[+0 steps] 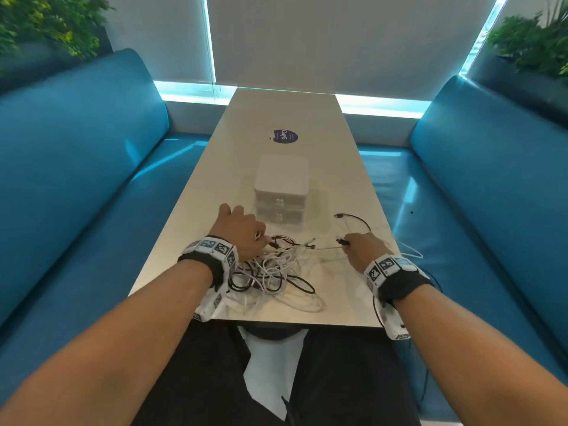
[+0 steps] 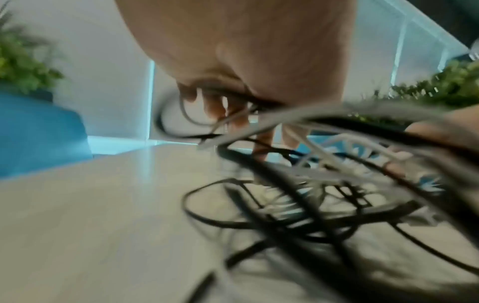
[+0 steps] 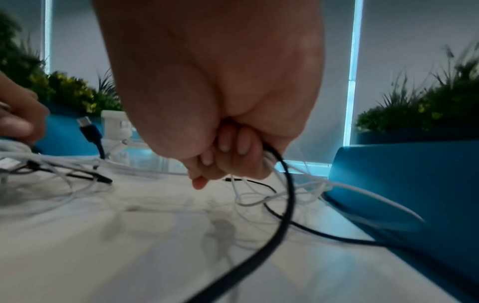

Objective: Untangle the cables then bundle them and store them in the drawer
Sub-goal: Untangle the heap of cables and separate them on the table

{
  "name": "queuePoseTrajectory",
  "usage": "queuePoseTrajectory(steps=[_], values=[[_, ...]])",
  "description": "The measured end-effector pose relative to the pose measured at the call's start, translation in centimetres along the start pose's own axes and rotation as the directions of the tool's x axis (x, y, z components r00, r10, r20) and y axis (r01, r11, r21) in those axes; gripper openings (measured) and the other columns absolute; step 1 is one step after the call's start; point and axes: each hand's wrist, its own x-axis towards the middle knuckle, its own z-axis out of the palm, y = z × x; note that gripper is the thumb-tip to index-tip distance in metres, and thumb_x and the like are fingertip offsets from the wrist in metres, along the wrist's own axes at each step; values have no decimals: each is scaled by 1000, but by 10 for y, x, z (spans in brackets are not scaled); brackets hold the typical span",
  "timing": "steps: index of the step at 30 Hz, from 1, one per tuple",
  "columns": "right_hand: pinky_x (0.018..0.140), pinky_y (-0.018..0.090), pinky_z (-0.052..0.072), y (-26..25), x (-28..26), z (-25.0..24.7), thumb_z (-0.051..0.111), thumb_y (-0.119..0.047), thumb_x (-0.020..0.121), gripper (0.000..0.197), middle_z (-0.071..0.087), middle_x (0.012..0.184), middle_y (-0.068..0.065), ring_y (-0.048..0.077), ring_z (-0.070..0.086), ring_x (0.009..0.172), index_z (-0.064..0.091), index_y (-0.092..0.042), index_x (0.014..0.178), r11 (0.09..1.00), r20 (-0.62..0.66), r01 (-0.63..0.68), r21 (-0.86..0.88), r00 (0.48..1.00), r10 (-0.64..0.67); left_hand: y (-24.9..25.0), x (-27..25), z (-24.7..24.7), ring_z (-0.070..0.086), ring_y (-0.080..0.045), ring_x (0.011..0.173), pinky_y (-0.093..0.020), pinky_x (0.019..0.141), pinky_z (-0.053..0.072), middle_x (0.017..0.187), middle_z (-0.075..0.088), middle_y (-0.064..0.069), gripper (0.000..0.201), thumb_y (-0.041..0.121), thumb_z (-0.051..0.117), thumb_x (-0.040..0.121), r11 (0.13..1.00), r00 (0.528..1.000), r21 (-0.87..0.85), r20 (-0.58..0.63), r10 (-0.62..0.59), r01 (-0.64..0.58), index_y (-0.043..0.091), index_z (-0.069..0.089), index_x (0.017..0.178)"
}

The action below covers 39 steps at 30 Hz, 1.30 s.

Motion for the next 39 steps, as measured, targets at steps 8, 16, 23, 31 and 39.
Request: queuePoseTrajectory(steps=[8,16,23,31,39], values=[[70,33,47,-32,1,4,44,-31,101,21,63,101,13,31,62,86,58,-20,113,987,-58,119,103,992,-114,54,6,-14,43,-22,124,-46,103,28,136,55,3,42,45,44,93,973,983,-210,-174,53,-90,28,59,129],[67,33,41,-23,-1,4,42,-35,102,20,62,94,14,31,55,79,56,-21,108,983,-95,140,121,987,-129,82,7,-2,50,-26,113,-49,100,29,114,65,1,28,35,43,104,993,993,17,-13,116,-115,26,66,116],[70,33,44,-18,0,-3,42,-34,102,23,57,89,9,27,54,77,59,-20,109,983,-75,89,158,994,-78,69,7,-4,44,-24,117,-46,98,29,121,57,8,40,2,57,88,992,990,-7,-60,128,-128,31,62,116],[73,35,50,-11,-4,-2,43,-31,101,23,62,99,13,31,59,82,61,-20,109,986,-69,21,167,998,-9,65,13,0,52,-22,108,-44,95,29,110,61,5,18,27,42,107,985,982,-51,-95,161,-167,27,58,114],[71,34,48,-12,-7,-6,41,-30,102,24,61,99,10,29,60,85,61,-19,110,992,-81,-9,129,997,20,65,12,4,57,-27,107,-43,98,33,116,62,-2,21,22,50,103,978,988,-159,-96,121,-135,19,45,124]])
